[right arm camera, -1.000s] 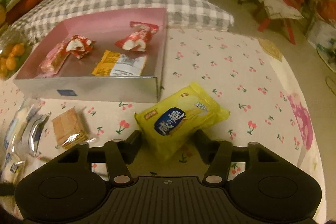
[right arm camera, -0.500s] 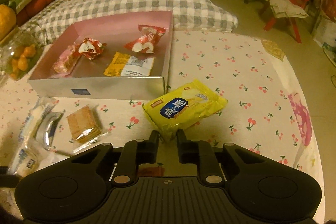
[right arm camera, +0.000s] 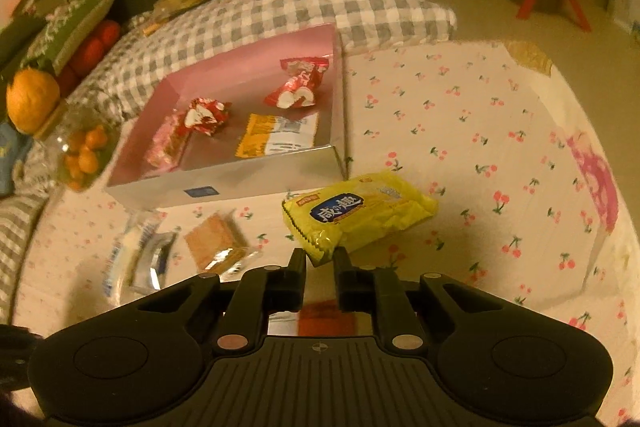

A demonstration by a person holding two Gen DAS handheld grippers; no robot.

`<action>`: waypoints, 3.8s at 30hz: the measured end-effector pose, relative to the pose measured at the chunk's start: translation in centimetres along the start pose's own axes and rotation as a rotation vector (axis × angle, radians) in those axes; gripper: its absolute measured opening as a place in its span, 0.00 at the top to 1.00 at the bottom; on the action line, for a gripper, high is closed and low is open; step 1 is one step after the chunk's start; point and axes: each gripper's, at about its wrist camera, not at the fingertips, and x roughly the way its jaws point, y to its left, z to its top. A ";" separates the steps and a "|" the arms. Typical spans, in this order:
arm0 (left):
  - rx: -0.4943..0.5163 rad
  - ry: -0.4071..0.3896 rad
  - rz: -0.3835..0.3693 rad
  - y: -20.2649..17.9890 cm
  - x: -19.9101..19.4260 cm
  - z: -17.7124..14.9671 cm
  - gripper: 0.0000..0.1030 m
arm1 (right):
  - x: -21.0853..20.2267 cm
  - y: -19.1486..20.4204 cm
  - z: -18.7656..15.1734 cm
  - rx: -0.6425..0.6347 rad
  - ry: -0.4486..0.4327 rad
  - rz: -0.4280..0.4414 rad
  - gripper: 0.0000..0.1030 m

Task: Organize snacks
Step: 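Lift both held packets and carry them toward the silver box, then lower both packets into the silver box and open both tools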

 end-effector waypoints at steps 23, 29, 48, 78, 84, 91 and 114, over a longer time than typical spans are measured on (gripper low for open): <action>0.085 0.053 0.111 -0.4 3.1 -1.4 0.63 | -0.2 -0.3 -0.5 -0.035 0.057 -0.071 0.32; 0.138 0.039 0.153 -1.4 3.3 -1.6 0.69 | 1.8 -1.5 1.2 0.194 0.036 -0.039 0.32; 0.131 0.036 0.157 -1.0 2.9 -1.8 0.75 | 3.6 0.3 0.4 0.072 -0.008 -0.233 0.53; -0.065 -0.163 0.018 -0.3 -1.5 4.4 0.77 | -3.5 4.0 2.1 0.107 -0.054 0.021 0.54; -0.057 -0.175 0.036 -0.3 -1.1 6.4 0.77 | -3.2 4.5 3.7 0.122 -0.054 0.036 0.54; -0.009 -0.199 0.052 -0.9 0.3 9.2 0.77 | -2.2 5.6 5.6 0.095 -0.087 0.036 0.54; 0.141 -0.078 -0.010 -3.3 9.6 16.2 0.77 | 4.8 1.5 11.2 0.214 -0.135 0.018 0.53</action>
